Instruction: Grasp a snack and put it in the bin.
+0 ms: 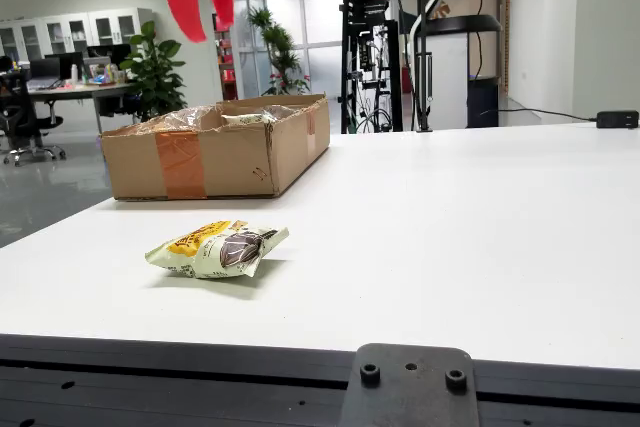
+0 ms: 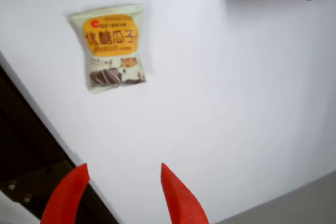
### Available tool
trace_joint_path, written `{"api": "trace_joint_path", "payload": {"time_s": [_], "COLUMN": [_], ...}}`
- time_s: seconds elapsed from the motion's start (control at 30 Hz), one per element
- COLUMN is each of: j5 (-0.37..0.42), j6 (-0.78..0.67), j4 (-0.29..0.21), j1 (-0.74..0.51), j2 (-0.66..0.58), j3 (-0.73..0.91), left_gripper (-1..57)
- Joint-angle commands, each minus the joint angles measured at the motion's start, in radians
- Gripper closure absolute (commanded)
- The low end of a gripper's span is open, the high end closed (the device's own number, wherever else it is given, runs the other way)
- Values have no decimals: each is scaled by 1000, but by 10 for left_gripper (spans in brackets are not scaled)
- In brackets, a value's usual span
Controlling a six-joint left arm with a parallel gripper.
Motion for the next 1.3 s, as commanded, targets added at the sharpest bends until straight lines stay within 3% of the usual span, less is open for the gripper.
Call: {"api": "trace_joint_path", "payload": {"time_s": [0.03, 0.5, 0.93, 1.3], "j5": [-29, -100, -194, -214], "j6": [-36, -172, -210, -219], "j4": [-3, 19, 22, 27], "j1": [7, 47, 52, 70], "j2": [49, 189, 372, 420], "j3": [1, 3, 6, 26], "left_gripper": [288, 224, 202, 175]}}
